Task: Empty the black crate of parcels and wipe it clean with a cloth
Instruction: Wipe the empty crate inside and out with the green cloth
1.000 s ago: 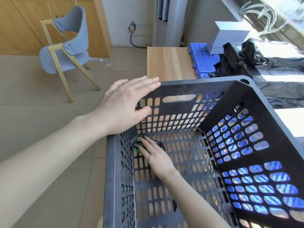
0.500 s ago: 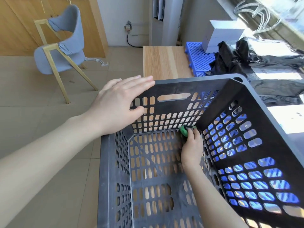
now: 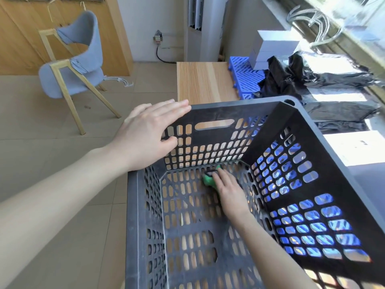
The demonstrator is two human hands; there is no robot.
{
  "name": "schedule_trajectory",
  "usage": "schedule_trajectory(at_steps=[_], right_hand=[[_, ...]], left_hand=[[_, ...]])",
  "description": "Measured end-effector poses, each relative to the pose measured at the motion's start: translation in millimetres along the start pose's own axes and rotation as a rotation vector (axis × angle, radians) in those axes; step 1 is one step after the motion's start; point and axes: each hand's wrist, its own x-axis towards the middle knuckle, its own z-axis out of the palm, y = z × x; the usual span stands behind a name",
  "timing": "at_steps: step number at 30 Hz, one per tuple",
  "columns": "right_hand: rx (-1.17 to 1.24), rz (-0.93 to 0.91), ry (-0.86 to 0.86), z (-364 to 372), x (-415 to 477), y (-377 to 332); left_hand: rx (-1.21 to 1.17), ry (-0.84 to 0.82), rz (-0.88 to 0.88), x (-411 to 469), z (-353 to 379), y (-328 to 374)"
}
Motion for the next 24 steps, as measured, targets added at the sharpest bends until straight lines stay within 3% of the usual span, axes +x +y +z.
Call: schedule_trajectory(at_steps=[2, 7, 12, 18, 24], right_hand=[[-0.036, 0.212, 0.034, -7, -13, 39], [0.038, 0.318, 0.100, 7, -19, 8], [0.215, 0.211, 0.108, 16, -14, -59], [0.298, -0.041, 0.064, 12, -18, -74], [0.302, 0.260, 0.067, 1, -17, -45]], left_hand=[[-0.004, 0.007, -0.001, 0, 1, -1], [-0.012, 0.017, -0.009, 1, 1, -1], [-0.009, 0.015, -0.004, 2, 1, 0], [-0.004, 0.023, -0.005, 1, 1, -1], [0.003, 0.014, -0.005, 1, 1, 0]])
